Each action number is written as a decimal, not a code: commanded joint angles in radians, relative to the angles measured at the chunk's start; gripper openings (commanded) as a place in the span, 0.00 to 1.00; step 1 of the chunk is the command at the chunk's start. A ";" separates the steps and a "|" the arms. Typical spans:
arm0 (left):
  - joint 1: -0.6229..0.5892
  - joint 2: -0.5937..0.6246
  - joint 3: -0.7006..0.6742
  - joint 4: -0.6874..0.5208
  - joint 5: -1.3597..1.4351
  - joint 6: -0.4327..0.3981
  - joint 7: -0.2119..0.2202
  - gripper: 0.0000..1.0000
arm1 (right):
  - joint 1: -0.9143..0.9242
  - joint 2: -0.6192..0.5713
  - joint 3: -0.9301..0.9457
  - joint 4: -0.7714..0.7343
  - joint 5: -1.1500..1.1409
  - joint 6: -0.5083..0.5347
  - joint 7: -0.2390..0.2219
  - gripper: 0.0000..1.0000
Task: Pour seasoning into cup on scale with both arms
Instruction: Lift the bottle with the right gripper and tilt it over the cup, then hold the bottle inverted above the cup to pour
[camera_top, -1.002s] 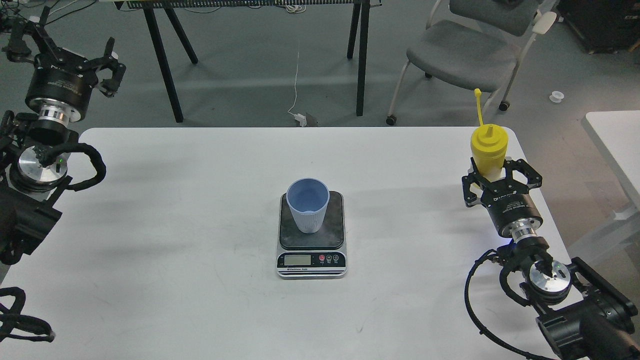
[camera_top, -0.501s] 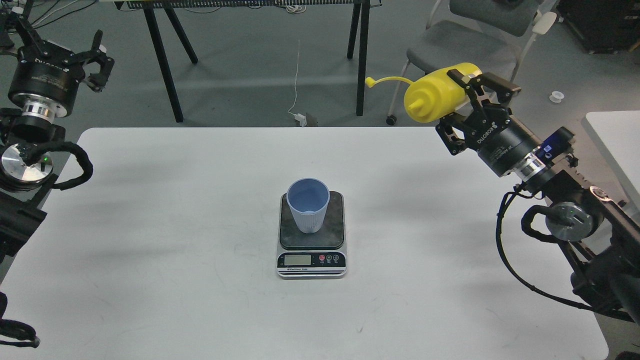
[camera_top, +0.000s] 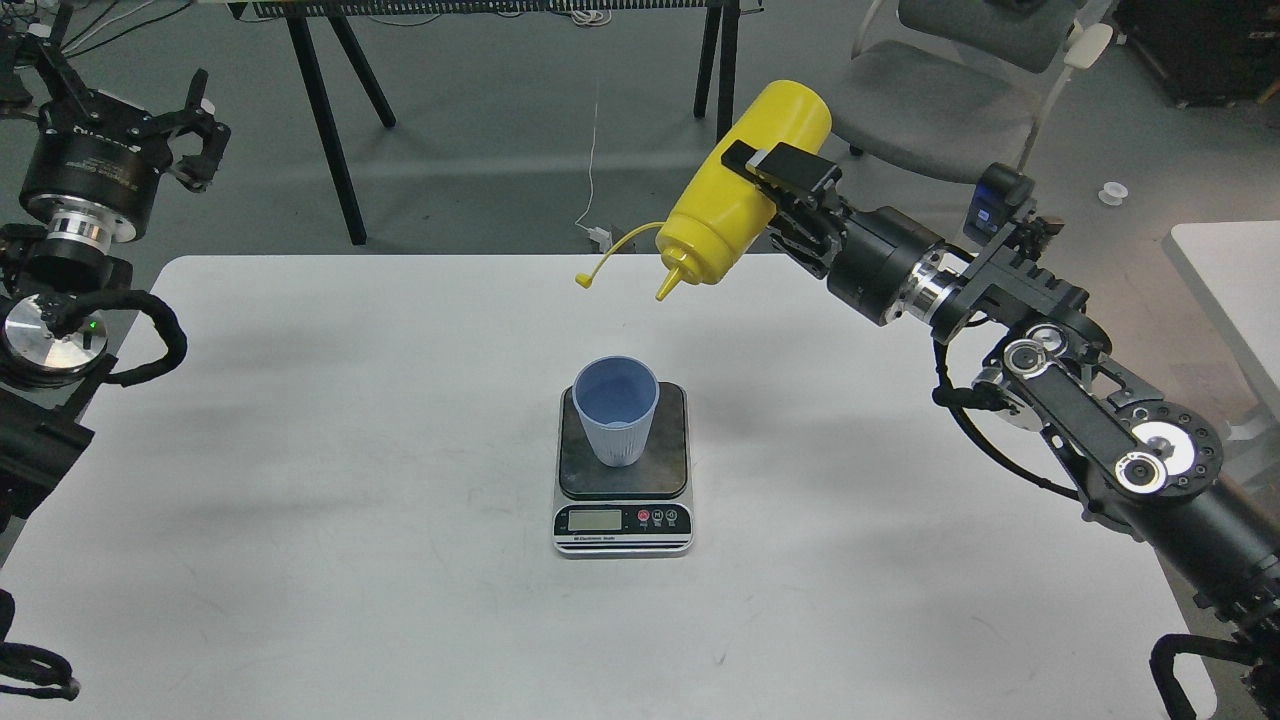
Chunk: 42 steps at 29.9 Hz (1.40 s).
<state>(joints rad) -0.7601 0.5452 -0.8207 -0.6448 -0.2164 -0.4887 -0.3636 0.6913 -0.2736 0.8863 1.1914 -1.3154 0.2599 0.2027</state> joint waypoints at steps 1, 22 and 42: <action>0.001 -0.004 0.000 0.001 -0.001 0.000 0.000 0.99 | 0.048 -0.015 -0.027 -0.004 -0.128 -0.007 0.033 0.37; 0.005 -0.014 -0.011 0.001 -0.001 0.000 -0.001 0.99 | 0.226 0.033 -0.336 -0.141 -0.439 -0.191 0.092 0.37; 0.012 -0.013 -0.011 0.001 -0.001 0.000 -0.003 0.99 | 0.220 0.056 -0.326 -0.142 -0.412 -0.191 0.089 0.37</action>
<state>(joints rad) -0.7514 0.5318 -0.8313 -0.6443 -0.2179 -0.4887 -0.3667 0.9109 -0.2178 0.5478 1.0492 -1.7491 0.0660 0.2942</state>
